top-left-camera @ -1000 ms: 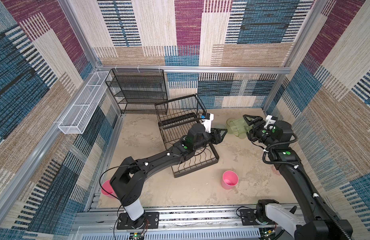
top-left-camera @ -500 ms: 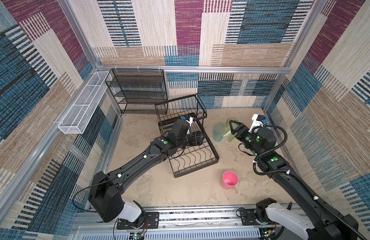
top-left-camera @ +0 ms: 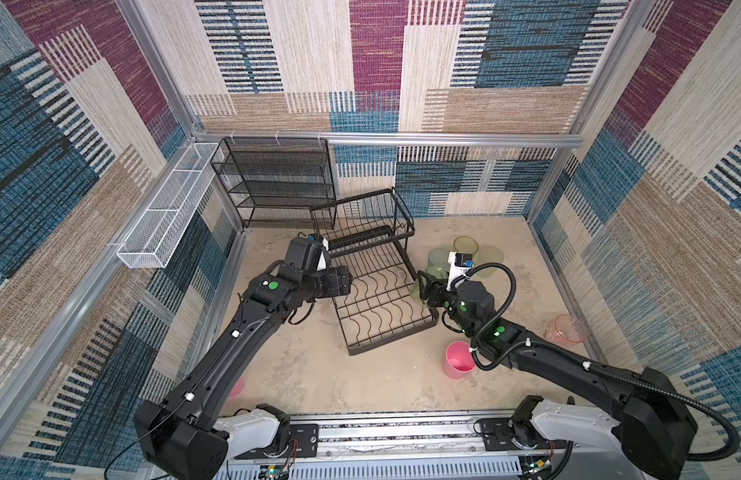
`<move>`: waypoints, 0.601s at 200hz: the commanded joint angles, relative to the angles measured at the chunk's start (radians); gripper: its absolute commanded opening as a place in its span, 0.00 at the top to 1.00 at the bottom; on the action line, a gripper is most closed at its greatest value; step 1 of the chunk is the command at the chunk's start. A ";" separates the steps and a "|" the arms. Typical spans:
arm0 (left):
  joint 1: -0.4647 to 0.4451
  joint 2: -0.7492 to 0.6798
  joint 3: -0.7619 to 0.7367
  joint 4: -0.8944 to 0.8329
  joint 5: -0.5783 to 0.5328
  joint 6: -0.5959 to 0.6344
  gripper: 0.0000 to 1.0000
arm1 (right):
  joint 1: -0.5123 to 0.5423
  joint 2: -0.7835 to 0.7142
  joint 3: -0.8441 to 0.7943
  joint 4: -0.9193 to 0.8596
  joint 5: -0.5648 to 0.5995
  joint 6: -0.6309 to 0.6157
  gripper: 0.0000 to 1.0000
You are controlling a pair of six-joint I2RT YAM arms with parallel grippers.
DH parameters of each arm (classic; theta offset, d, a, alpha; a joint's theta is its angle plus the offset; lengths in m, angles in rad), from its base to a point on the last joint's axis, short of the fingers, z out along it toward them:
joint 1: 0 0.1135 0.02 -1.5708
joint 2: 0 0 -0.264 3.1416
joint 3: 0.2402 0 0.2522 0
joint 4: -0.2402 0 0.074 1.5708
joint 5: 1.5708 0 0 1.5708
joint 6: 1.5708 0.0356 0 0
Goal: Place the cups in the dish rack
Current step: 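Carry the green cup with the right gripper to the rack while left arm withdraws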
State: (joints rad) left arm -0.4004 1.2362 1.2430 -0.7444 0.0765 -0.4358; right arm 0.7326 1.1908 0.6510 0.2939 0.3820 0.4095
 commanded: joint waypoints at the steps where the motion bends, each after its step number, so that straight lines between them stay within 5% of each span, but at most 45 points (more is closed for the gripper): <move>1: 0.046 -0.009 -0.011 -0.060 0.052 0.070 0.15 | 0.044 0.043 -0.019 0.143 0.123 -0.082 0.33; 120: 0.181 -0.060 -0.163 0.090 0.109 0.126 0.17 | 0.155 0.286 -0.078 0.381 0.371 -0.121 0.32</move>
State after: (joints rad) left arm -0.2352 1.1881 1.0977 -0.7074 0.1646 -0.3443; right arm 0.8822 1.4479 0.5739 0.5686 0.6819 0.2905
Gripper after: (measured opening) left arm 0.836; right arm 0.744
